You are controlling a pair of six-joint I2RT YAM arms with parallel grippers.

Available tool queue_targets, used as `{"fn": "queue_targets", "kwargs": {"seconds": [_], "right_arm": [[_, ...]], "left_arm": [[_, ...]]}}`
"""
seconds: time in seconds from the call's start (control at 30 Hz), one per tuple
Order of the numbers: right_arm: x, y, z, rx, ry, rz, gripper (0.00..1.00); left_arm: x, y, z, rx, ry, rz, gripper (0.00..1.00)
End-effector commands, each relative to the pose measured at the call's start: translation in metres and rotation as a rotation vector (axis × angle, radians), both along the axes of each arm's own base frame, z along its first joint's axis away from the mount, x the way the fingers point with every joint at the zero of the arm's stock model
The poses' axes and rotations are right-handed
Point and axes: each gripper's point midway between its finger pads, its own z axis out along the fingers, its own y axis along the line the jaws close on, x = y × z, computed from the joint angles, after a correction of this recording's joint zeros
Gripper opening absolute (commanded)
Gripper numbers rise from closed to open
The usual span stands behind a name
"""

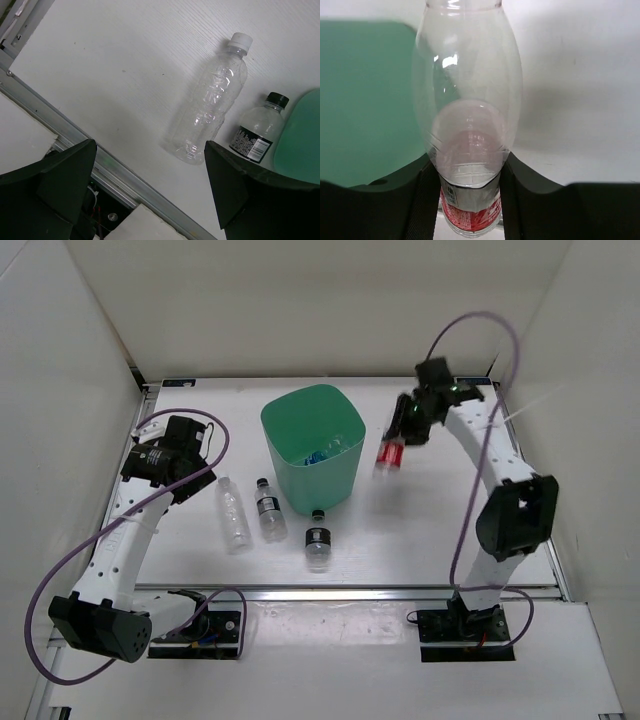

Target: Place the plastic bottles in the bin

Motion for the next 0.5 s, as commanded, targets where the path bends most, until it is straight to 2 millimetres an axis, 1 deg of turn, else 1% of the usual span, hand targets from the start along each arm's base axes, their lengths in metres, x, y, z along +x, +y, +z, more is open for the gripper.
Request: {"fn": "queue_targets", "kwargs": {"seconds": [0.0, 0.03, 0.07, 0.1, 0.13, 0.17, 0.2, 0.23, 0.27, 0.3, 0.33, 0.37, 0.4, 0.43, 0.47], "right_arm": [[0.014, 0.014, 0.188, 0.125, -0.47, -0.008, 0.25], [0.017, 0.019, 0.215, 0.143, -0.547, -0.004, 0.27], [0.021, 0.025, 0.235, 0.154, -0.597, 0.001, 0.27], [0.021, 0.038, 0.255, 0.172, -0.648, 0.021, 0.27], [0.031, 0.047, 0.287, 0.191, -0.741, 0.039, 0.27], [0.034, 0.057, 0.298, 0.204, -0.776, 0.059, 0.27], [0.033, 0.076, 0.306, 0.225, -0.809, 0.1, 0.28], [0.043, 0.088, 0.297, 0.21, -0.81, 0.125, 0.3], [0.046, 0.1, 0.288, 0.205, -0.803, 0.151, 0.31], [0.043, 0.12, 0.277, 0.215, -0.79, 0.207, 0.32], [0.049, 0.136, 0.253, 0.215, -0.739, 0.239, 0.38], [0.043, 0.151, 0.246, 0.225, -0.715, 0.287, 0.47], [0.038, 0.158, 0.225, 0.211, -0.641, 0.315, 0.64], [0.03, 0.159, 0.226, 0.21, -0.63, 0.326, 0.94], [0.03, 0.156, 0.221, 0.171, -0.625, 0.317, 1.0]], "left_arm": [[-0.002, 0.004, 0.001, 0.013, -0.018, 0.022, 1.0], [-0.001, 0.003, -0.001, 0.016, -0.009, 0.022, 1.0], [-0.002, 0.004, -0.003, 0.018, 0.0, 0.021, 1.0], [-0.002, 0.004, -0.003, 0.018, 0.0, 0.021, 1.0], [-0.003, 0.002, -0.004, 0.01, 0.002, 0.018, 1.0], [-0.002, 0.002, -0.006, 0.012, 0.011, 0.018, 1.0], [-0.002, 0.002, -0.006, 0.012, 0.011, 0.018, 1.0], [-0.002, 0.002, -0.006, 0.012, 0.011, 0.018, 1.0], [0.0, 0.001, -0.005, 0.01, 0.002, 0.018, 1.0], [0.0, 0.0, -0.006, 0.005, 0.01, 0.002, 1.0], [0.002, -0.003, -0.006, -0.01, 0.001, -0.004, 1.0], [0.001, -0.002, -0.009, -0.001, 0.017, -0.017, 1.0], [0.003, -0.004, -0.008, -0.011, 0.01, -0.021, 1.0], [0.003, -0.004, -0.008, -0.011, 0.01, -0.021, 1.0], [0.001, -0.002, -0.009, -0.001, 0.008, -0.016, 1.0]]}}
